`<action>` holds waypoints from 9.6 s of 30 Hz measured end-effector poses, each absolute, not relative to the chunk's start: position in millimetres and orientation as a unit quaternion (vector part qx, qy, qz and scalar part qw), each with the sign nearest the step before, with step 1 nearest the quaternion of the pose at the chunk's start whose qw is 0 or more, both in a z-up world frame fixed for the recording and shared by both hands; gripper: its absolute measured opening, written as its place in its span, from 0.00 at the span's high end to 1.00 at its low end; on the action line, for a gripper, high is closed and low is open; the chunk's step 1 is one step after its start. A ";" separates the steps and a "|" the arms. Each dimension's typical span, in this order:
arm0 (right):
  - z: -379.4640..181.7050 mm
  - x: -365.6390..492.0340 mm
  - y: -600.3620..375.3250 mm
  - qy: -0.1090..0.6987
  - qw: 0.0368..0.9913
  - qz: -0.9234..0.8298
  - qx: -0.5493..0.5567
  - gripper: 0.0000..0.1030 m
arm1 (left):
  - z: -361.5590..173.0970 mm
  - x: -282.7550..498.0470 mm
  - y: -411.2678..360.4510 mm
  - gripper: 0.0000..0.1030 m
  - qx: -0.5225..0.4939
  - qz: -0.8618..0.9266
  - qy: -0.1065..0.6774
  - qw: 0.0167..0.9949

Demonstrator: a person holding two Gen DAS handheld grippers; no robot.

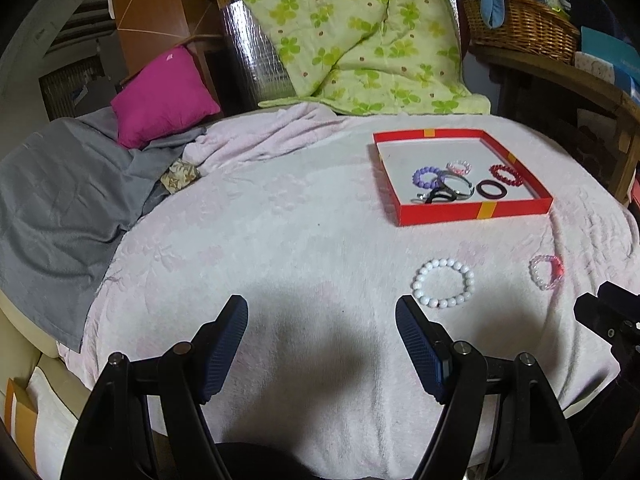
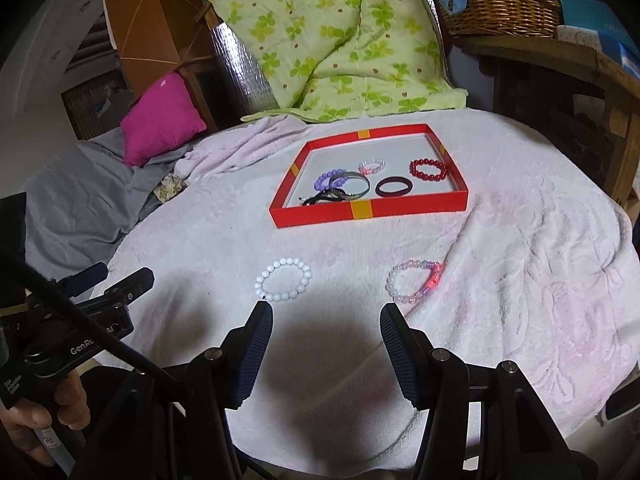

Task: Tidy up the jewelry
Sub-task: 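Lower the right tool onto the pink-and-white bead bracelet and grasp it, then grasp the white pearl bracelet with the left tool while the right tool holds its bracelet, then lift and carry both held bracelets over the red box, then lower both bracelets into the red box and open both tools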

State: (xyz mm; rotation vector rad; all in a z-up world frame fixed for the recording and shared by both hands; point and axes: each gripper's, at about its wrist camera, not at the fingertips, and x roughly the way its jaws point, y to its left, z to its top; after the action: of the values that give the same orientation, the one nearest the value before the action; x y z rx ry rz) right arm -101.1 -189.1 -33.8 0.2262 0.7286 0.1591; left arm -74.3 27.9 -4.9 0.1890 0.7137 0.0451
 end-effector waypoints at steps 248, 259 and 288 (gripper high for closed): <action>-15.9 29.3 -249.4 0.260 0.938 0.096 0.206 0.92 | 35.0 37.5 -21.1 0.91 0.039 -0.159 0.284 0.945; -1.3 80.5 -267.2 0.243 0.937 0.104 0.228 0.92 | 54.4 86.3 -47.8 0.91 0.050 -0.157 0.266 0.950; -32.4 228.2 -280.3 0.297 0.904 0.106 0.288 0.92 | -12.9 232.3 -88.3 0.91 0.036 -0.161 0.339 0.926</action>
State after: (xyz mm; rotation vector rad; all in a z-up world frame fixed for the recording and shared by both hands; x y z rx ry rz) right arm 228.2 -280.3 -32.5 0.5944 0.6145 0.2185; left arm 232.3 -88.3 -12.9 0.0729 0.6955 -0.3303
